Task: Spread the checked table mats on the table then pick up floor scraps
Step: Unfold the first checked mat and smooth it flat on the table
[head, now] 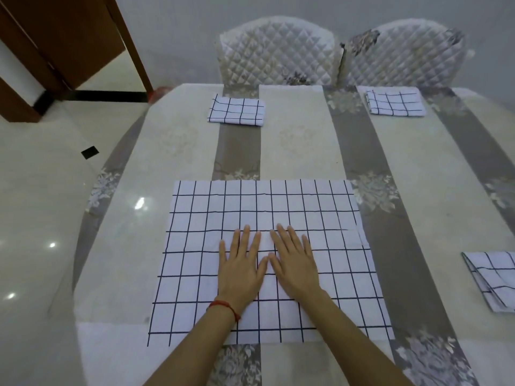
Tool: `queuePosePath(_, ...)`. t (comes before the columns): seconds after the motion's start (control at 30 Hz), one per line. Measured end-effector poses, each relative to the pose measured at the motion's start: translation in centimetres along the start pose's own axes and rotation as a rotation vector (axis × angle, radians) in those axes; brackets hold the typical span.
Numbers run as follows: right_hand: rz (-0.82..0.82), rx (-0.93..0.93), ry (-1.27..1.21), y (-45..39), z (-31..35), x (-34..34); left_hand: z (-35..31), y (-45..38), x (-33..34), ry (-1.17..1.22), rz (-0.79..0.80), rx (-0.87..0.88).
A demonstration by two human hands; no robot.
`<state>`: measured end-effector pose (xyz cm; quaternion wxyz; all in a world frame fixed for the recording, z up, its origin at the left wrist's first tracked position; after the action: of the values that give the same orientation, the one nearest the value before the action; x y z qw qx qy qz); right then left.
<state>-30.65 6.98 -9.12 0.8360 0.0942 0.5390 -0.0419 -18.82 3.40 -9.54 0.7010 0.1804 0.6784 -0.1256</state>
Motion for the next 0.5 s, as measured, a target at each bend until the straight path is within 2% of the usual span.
queuePosePath(0.07, 0.003, -0.072, 0.012, -1.1, -1.4, -0.9, 0.0, 0.0, -0.1, -0.013, -0.013, 0.006)
queuePosePath(0.2, -0.116, 0.219, -0.043, -1.9, -9.4, -4.5, -0.1, 0.1, 0.0, -0.008, -0.032, 0.012)
queuePosePath(0.3, -0.171, 0.342, -0.045, -1.6, -10.8, -6.3, 0.0, 0.1, 0.0, -0.013, -0.049, 0.008)
queuePosePath(0.37, -0.198, 0.299, -0.068, -2.8, -8.3, -6.7, -0.1, 0.1, 0.1, -0.018, -0.058, 0.008)
queuePosePath(0.43, -0.173, 0.152, -0.075, -5.3, -4.2, -6.2, -0.2, 0.0, 0.0, -0.025, -0.061, 0.002)
queuePosePath(0.5, -0.081, -0.03, -0.066, -7.4, 0.1, -4.4, -0.2, 0.0, -0.1, -0.027, -0.059, 0.005)
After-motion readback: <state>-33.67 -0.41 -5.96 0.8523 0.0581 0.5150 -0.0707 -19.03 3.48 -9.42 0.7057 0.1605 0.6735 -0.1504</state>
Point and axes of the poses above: each hand's wrist, its own y-axis away from the middle knuckle, its own x-axis out of the palm, z = x × y, the point moved 7 cm from there along -y, towards the middle knuckle, and after that the axes turned 10 degrees about -y, right-handed, at the moved point
